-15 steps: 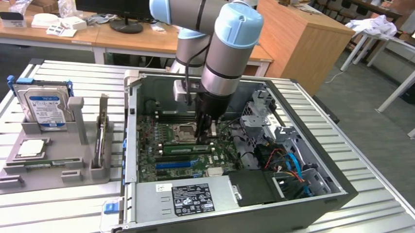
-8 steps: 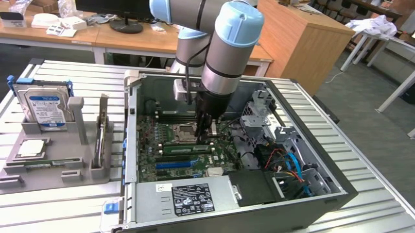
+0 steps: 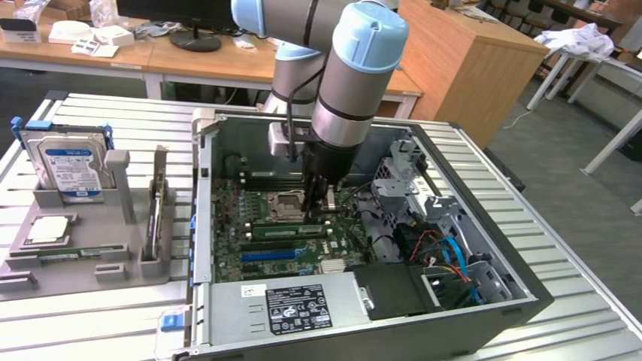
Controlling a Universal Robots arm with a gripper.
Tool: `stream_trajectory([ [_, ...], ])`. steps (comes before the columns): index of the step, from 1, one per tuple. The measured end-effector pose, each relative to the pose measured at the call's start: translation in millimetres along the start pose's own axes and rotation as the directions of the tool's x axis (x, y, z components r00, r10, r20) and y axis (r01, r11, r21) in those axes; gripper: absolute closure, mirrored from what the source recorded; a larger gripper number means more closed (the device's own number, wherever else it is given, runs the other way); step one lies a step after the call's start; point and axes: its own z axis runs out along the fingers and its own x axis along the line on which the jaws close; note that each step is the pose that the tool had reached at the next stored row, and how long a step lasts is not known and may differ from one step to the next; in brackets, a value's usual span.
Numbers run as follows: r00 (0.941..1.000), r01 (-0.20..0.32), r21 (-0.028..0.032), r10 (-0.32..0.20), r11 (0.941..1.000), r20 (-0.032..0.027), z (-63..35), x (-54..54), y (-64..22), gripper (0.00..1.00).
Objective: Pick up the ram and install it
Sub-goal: 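Insert the ram into the slot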
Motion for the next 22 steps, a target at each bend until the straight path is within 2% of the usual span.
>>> stream_trajectory([
  [3, 1.0, 0.0, -0.0002, 0.0, 1.0, -0.0003, -1.9, 0.0, 0.0, 0.69],
  [8, 1.0, 0.0, 0.0, 0.0, 1.0, 0.0, -10.6, -0.6, 0.1, 0.69],
  [22, 1.0, 0.0, 0.0, 0.0, 1.0, 0.0, -39.9, -2.2, 0.5, 0.69],
])
